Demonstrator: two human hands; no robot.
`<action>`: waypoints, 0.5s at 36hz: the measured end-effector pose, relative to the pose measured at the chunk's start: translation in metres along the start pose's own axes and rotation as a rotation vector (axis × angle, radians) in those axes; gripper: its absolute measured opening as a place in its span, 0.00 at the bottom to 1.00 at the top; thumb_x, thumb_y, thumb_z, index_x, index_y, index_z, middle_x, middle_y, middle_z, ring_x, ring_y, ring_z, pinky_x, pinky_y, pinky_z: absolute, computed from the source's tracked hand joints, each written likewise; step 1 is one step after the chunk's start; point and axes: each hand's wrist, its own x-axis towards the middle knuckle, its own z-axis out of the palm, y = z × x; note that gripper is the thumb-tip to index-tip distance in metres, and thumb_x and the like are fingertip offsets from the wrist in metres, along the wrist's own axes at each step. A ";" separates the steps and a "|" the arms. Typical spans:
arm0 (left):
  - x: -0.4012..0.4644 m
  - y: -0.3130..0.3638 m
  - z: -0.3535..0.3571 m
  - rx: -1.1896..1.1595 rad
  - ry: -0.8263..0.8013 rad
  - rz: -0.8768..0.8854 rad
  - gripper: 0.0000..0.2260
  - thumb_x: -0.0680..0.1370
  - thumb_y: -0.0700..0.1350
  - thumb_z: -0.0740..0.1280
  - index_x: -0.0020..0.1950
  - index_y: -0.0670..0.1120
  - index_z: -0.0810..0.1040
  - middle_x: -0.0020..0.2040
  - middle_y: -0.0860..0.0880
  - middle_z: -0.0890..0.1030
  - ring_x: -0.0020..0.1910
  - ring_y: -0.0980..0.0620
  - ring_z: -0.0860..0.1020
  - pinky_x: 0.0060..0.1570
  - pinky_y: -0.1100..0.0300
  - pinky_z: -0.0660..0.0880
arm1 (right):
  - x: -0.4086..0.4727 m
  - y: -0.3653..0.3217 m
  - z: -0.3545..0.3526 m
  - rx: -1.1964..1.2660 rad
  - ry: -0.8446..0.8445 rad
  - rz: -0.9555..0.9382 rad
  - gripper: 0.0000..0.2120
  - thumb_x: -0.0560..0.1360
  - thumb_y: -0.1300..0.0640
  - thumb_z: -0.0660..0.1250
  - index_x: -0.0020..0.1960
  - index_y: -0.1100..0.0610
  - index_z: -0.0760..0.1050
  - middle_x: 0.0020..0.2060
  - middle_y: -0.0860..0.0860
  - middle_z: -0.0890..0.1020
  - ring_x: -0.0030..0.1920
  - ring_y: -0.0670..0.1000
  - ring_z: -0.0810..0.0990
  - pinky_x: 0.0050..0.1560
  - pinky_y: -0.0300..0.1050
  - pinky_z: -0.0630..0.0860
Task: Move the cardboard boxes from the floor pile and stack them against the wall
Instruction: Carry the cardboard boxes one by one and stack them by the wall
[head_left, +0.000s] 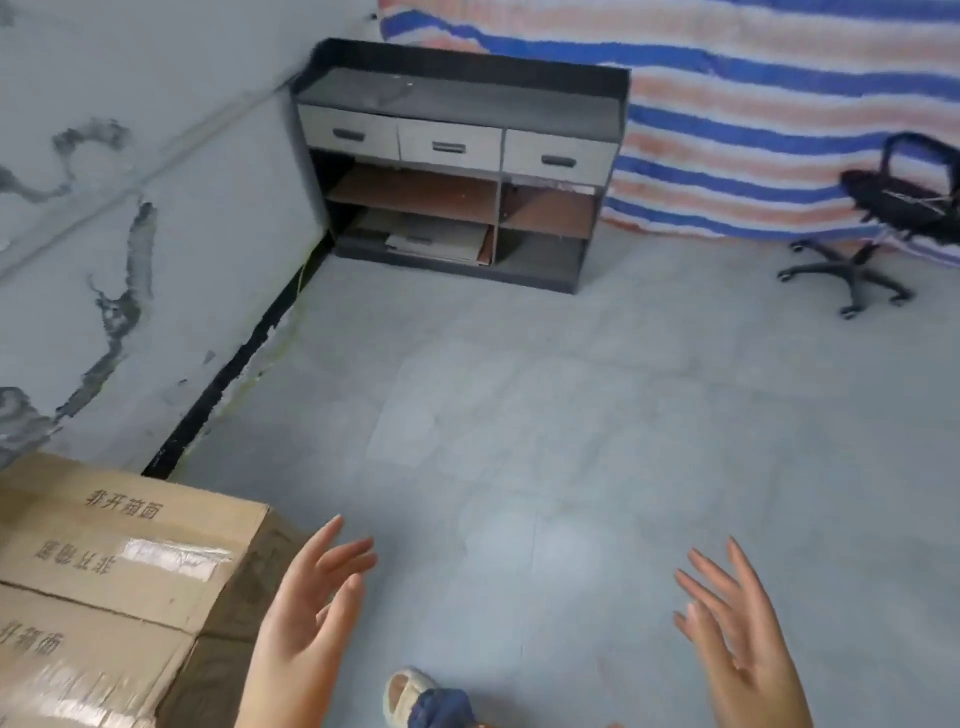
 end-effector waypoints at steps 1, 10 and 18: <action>-0.006 -0.001 0.012 -0.008 -0.028 0.006 0.17 0.74 0.43 0.70 0.61 0.53 0.73 0.53 0.54 0.84 0.51 0.56 0.82 0.56 0.53 0.74 | -0.008 0.004 -0.017 -0.007 0.027 0.003 0.23 0.69 0.43 0.68 0.58 0.22 0.68 0.55 0.33 0.80 0.57 0.40 0.79 0.51 0.36 0.77; -0.108 -0.015 0.142 0.055 -0.349 0.013 0.21 0.69 0.44 0.64 0.62 0.54 0.73 0.53 0.54 0.84 0.51 0.54 0.82 0.54 0.60 0.76 | -0.097 0.032 -0.186 -0.084 0.228 0.120 0.28 0.68 0.54 0.64 0.54 0.19 0.68 0.54 0.31 0.80 0.55 0.38 0.79 0.50 0.33 0.77; -0.181 -0.012 0.232 0.203 -0.628 0.056 0.22 0.77 0.29 0.62 0.61 0.54 0.74 0.53 0.56 0.83 0.49 0.58 0.82 0.47 0.72 0.75 | -0.169 0.044 -0.291 -0.059 0.529 0.205 0.25 0.70 0.48 0.70 0.52 0.18 0.67 0.54 0.36 0.81 0.52 0.35 0.80 0.47 0.32 0.78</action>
